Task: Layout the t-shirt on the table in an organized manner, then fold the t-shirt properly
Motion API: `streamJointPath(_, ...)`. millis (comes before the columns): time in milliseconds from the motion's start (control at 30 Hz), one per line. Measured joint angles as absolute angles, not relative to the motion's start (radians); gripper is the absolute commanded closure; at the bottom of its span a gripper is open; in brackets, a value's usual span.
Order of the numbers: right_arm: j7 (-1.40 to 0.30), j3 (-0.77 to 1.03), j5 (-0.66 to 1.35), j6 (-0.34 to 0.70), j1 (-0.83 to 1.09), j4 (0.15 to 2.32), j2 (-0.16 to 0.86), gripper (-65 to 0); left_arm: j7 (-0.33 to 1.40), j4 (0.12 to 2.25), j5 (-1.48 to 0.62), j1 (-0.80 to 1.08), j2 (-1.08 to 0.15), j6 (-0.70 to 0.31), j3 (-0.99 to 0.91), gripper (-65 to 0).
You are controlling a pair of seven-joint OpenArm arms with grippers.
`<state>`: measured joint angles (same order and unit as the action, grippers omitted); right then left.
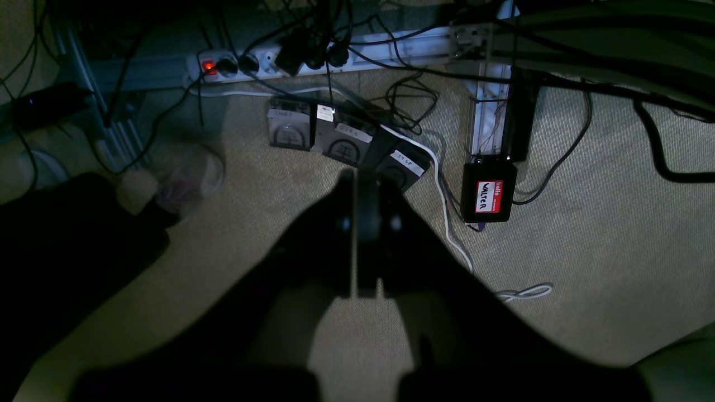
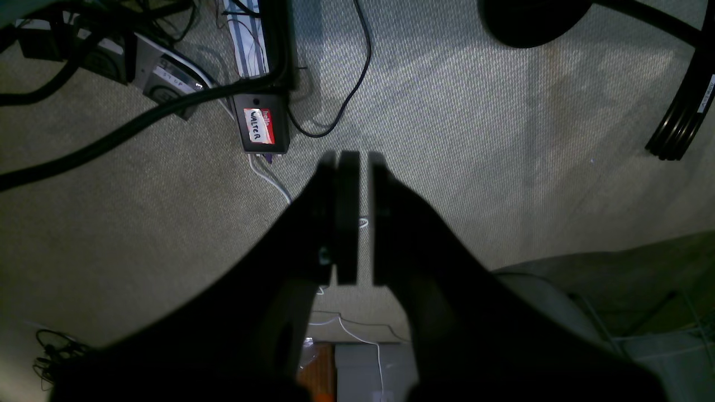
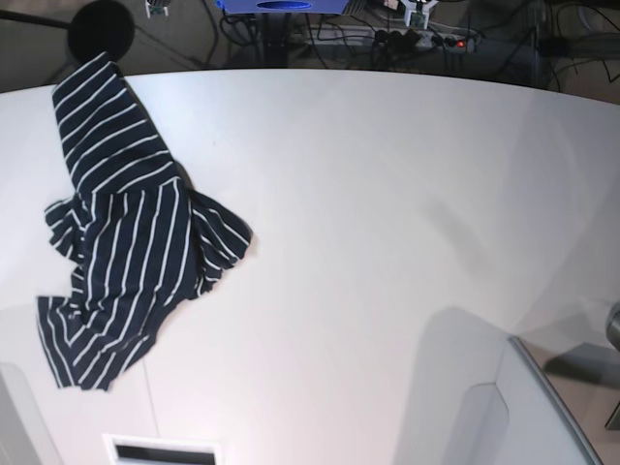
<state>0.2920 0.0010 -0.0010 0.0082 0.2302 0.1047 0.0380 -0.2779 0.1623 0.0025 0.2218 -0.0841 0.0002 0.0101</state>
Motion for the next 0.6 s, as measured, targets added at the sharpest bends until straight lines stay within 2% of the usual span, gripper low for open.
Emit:
streamJointPath(100, 0.292, 0.001, -0.001, 0.008, 0.230, 0.105, 0.038, -14.3, -0.278, 0.162, 0.006, 0.222, -0.084, 0.000, 0.010, -26.7)
streamJointPath(167, 0.292, 0.001, -0.002, 0.008, 0.231, 0.105, 0.038, -23.7, -0.278, 0.163, 0.006, 0.222, -0.084, 0.000, 0.010, -37.2)
streamJointPath(300, 0.292, 0.001, -0.002, 0.008, 0.231, 0.105, 0.038, -37.1, -0.278, 0.165, 0.006, 0.222, -0.084, 0.001, 0.010, -38.2)
streamJointPath(400, 0.292, 0.001, -0.001, 0.008, 0.231, 0.105, 0.038, -40.4, -0.278, 0.165, 0.006, 0.222, -0.084, 0.000, 0.010, -38.2)
streamJointPath(533, 0.292, 0.001, -0.001, 0.008, 0.231, 0.104, 0.038, -40.8, -0.278, 0.165, 0.006, 0.222, -0.084, 0.000, 0.010, -38.2)
streamJointPath(600, 0.292, 0.001, -0.001, 0.008, 0.231, 0.103, 0.038, -46.2, -0.278, 0.165, 0.006, 0.222, -0.084, 0.000, 0.010, -38.2)
